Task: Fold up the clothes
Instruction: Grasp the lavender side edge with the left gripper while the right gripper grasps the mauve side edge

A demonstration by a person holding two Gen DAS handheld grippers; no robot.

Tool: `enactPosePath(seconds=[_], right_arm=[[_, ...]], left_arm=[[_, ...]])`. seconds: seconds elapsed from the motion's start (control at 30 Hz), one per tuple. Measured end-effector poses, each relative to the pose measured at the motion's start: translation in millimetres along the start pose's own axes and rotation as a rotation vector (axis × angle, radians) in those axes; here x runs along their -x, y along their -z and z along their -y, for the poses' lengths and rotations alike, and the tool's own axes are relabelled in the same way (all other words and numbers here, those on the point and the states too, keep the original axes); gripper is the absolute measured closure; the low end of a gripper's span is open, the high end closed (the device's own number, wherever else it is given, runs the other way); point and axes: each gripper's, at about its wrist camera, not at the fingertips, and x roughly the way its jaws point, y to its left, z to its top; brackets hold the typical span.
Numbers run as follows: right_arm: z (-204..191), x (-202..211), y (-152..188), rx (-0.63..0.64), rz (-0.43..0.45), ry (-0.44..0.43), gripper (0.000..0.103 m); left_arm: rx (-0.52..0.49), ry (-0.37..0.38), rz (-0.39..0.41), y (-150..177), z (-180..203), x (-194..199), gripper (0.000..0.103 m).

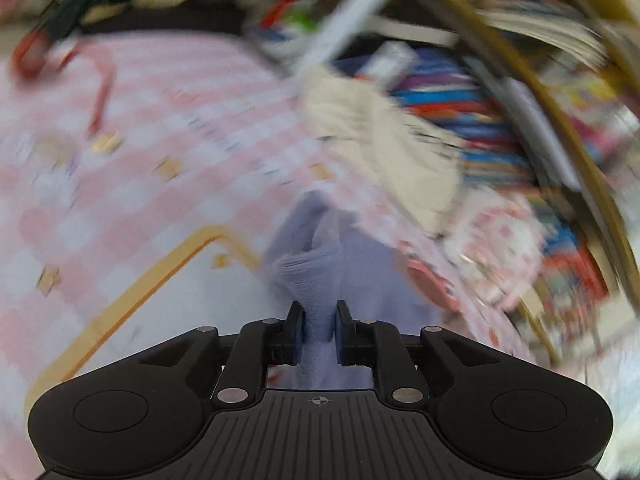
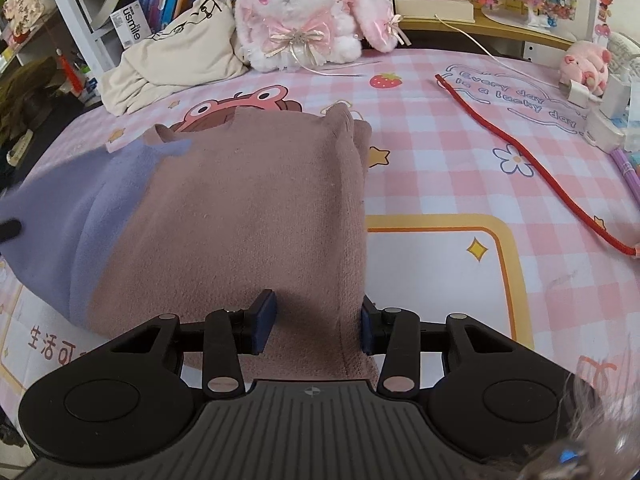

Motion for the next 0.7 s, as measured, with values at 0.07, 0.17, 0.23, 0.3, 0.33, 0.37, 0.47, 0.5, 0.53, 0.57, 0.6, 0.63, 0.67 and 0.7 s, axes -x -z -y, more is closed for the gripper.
enactPosePath(seconds=[0.07,0.17,0.23,0.3,0.33,0.37,0.47,0.5,0.53,0.57,0.6,0.63,0.67,0.7], right_arm=[[-2,0,1,-0.006,0.004,0.006,0.064],[-3,0,2,-0.005,0.006,0.006,0.064],[-4,-1,2,0.001,0.006,0.005,0.064],[-6,-1,2,0.013,0.005,0.002,0.064],[-6,-1,2,0.019,0.004,-0.002,0.064],[-7,-1,3,0.026,0.005,-0.007,0.064],[-7,0,4,0.047,0.007,-0.021,0.064],[-6,0,5,0.054,0.008,-0.026,0.064],[-5,0,5,0.058,0.007,-0.034,0.064],[-2,0,5,0.055,0.005,-0.047,0.064],[1,1,4,0.048,0.0,-0.061,0.064],[4,1,3,0.041,-0.004,-0.075,0.064],[8,2,2,0.032,-0.007,-0.086,0.063],[12,2,1,0.019,-0.008,-0.094,0.063]], left_arm=[[0.085,-0.002,-0.033,-1,-19,-8,0.085],[0.169,0.005,-0.046,5,-35,-18,0.084],[0.218,0.02,-0.044,9,-39,-23,0.079],[0.261,0.033,-0.047,10,-42,-29,0.078],[0.271,0.039,-0.038,11,-42,-30,0.078],[0.281,0.045,-0.028,11,-43,-31,0.079],[0.282,0.05,-0.018,12,-43,-33,0.085],[0.273,0.049,-0.021,12,-42,-34,0.091],[0.275,0.051,-0.021,11,-42,-33,0.093],[0.277,0.053,-0.019,10,-42,-31,0.094],[0.28,0.056,-0.018,10,-43,-29,0.094],[0.269,0.052,-0.015,10,-41,-27,0.095],[0.257,0.047,-0.012,9,-39,-25,0.095],[0.247,0.041,-0.009,10,-37,-23,0.095]])
